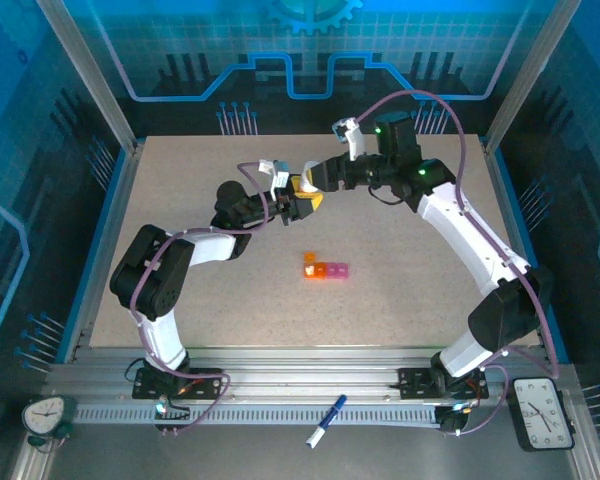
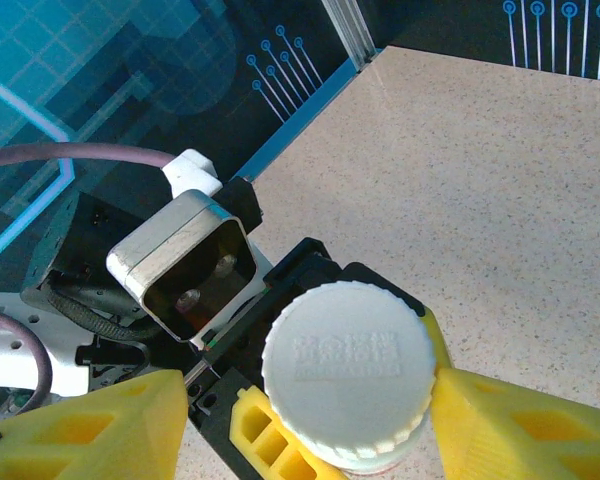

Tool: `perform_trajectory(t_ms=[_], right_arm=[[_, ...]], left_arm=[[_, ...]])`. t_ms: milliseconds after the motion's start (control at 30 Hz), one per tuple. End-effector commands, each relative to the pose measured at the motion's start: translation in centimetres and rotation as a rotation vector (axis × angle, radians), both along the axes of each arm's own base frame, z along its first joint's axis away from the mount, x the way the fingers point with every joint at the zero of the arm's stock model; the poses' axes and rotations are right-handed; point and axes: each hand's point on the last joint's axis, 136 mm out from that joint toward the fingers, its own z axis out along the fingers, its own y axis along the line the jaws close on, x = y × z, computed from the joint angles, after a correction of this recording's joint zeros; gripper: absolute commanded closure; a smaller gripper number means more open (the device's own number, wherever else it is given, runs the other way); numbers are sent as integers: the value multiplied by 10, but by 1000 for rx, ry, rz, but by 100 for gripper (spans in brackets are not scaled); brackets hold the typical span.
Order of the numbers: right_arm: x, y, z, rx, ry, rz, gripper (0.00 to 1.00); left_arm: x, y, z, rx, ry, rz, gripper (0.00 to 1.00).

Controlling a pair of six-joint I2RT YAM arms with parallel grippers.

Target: Sort the pills into containers

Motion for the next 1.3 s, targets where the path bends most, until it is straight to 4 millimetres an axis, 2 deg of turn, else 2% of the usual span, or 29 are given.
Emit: perform_trajectory(t_ms=[0,600,1033,1133,1267], right_arm=[[-20,11,10,17,-11,51,34],[-35,7,17,12,-31,43,33],[-58,24,24,25,-34,110,33],[-59,25,26,22,-44,113,34],[-54,16,37,19,-74,81,34]], left_arm=[[-8,-1,23,-24,-80,-23,100],[-8,-1,23,-24,-77,-23,100],[-7,-2,21,-22,-75,-22,100],[-7,-1,22,-24,-77,-22,100],[-8,-1,22,-23,-76,-23,100]])
